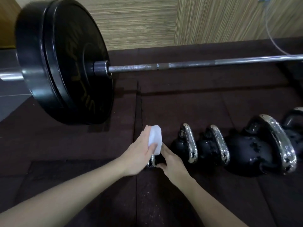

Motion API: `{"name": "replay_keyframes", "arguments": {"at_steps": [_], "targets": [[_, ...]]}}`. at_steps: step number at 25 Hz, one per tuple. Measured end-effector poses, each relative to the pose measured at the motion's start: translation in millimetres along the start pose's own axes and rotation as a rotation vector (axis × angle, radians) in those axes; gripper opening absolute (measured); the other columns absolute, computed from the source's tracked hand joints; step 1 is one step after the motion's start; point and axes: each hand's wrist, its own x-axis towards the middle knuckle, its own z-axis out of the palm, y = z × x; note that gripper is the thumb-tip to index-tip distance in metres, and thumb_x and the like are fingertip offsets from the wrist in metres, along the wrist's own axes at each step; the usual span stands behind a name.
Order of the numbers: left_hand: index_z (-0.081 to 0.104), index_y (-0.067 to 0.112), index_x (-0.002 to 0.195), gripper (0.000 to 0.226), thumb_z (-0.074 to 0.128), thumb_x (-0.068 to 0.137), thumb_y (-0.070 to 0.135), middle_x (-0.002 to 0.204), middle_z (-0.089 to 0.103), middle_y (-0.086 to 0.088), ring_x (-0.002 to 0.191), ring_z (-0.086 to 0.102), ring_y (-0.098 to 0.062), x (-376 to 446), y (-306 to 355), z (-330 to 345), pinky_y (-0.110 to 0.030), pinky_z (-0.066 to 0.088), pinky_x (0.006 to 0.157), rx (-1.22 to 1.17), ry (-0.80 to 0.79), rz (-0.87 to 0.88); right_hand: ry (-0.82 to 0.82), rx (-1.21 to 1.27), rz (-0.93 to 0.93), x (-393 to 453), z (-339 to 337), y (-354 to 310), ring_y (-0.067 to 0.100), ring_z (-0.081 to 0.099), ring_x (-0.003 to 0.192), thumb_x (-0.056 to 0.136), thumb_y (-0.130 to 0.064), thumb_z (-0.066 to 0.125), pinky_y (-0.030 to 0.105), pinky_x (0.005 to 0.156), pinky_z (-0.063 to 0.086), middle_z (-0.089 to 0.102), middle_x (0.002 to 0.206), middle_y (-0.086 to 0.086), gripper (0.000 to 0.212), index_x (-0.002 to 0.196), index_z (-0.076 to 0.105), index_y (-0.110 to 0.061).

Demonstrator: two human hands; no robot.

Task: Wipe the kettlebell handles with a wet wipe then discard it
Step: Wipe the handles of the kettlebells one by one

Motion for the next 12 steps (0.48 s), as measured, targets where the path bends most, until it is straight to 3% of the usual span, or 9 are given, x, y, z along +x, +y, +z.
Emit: {"name": "replay_keyframes", "arguments": {"at_steps": [2,4,7,10,12], "targets": [[-0.022,0.032,0.163,0.078,0.033,0.111,0.049,0.174,-0.017,0.016,0.160,-0.007,-0.001,-30,-8,25,-0.033,0.010,0.133,0.058,0.069,0.078,0.005,0.023,0.017,0,-1,-2,0.008,0.028,0.157,0.100,-0.014,0.068,0.024,0.126,0.028,0.018,0.174,-0.016,0.081,0.167,0.024,-0.029],[-0.027,0.033,0.160,0.083,0.039,0.111,0.042,0.172,-0.022,0.019,0.158,-0.014,0.005,-47,-14,50,-0.034,0.009,0.133,0.049,0.131,0.078,0.014,0.045,0.013,-2,0,-3,0.011,0.024,0.160,0.102,-0.008,0.062,0.022,0.126,0.024,0.018,0.174,-0.011,0.077,0.166,0.025,-0.025],[-0.015,0.036,0.165,0.085,0.047,0.107,0.043,0.172,-0.020,0.021,0.156,-0.018,0.008,-48,-19,70,-0.038,0.012,0.133,-0.047,0.241,-0.026,0.013,0.017,0.011,-4,1,-2,0.008,0.023,0.159,0.099,-0.010,0.067,0.023,0.126,0.028,0.016,0.174,-0.011,0.082,0.167,0.023,-0.026],[0.000,0.038,0.166,0.080,0.049,0.105,0.049,0.175,-0.006,0.016,0.159,-0.009,0.003,-31,-6,66,-0.041,0.018,0.132,-0.125,0.352,-0.010,0.035,-0.003,0.008,-3,5,0,0.004,0.025,0.157,0.099,-0.019,0.071,0.026,0.126,0.030,0.017,0.172,-0.015,0.082,0.166,0.023,-0.027],[0.016,0.032,0.164,0.070,0.042,0.103,0.053,0.175,0.012,0.005,0.161,0.012,-0.012,-1,-2,49,-0.044,0.030,0.127,-0.088,0.316,-0.070,0.046,-0.020,-0.005,-2,8,1,0.005,0.029,0.156,0.096,-0.021,0.075,0.025,0.126,0.030,0.022,0.172,-0.014,0.087,0.166,0.025,-0.029]]}}
